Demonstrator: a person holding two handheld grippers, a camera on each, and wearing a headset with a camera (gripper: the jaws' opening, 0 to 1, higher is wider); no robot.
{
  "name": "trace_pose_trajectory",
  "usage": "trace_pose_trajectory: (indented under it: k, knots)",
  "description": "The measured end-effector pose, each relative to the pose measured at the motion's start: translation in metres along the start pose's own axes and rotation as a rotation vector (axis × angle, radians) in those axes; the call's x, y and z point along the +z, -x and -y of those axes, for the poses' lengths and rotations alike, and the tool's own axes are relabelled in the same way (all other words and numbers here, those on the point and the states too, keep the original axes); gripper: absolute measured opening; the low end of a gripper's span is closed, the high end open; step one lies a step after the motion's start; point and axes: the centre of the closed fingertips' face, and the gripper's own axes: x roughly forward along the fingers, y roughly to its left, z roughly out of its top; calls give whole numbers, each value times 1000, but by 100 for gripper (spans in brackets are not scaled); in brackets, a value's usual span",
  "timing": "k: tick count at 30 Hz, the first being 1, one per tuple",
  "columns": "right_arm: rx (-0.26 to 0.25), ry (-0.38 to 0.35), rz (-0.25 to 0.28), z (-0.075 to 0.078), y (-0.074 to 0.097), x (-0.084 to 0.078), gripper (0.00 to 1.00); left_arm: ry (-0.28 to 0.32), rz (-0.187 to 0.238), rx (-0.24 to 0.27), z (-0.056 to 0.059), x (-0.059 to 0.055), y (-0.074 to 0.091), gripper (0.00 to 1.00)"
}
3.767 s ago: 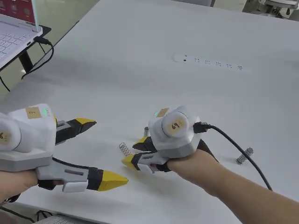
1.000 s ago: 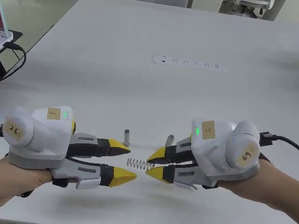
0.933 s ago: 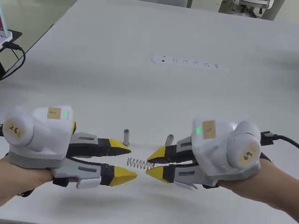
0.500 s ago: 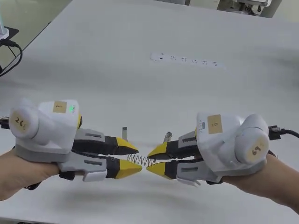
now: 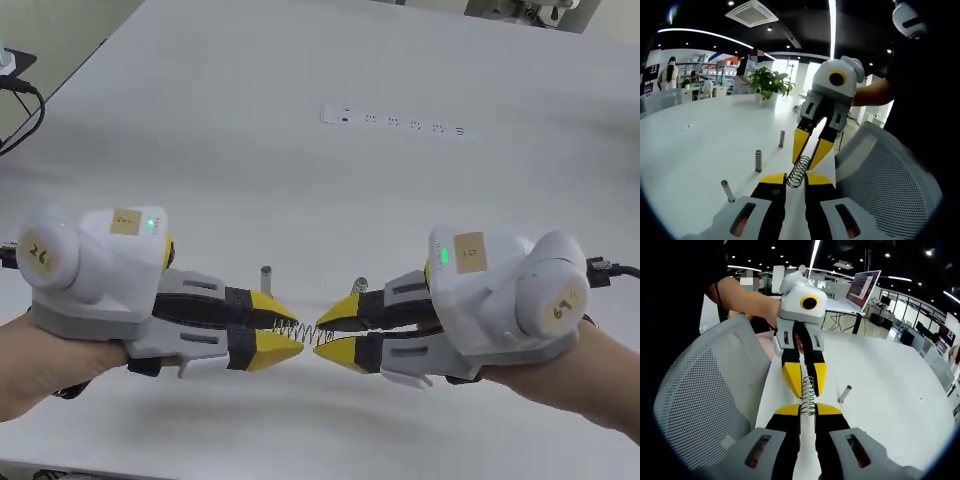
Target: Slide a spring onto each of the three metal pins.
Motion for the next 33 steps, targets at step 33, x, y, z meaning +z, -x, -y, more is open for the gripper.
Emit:
trace_pose_trajectory:
  k: [33]
  knots:
    - [8,-28,25,0,3,4,9,-50,24,-27,10,9,2,2]
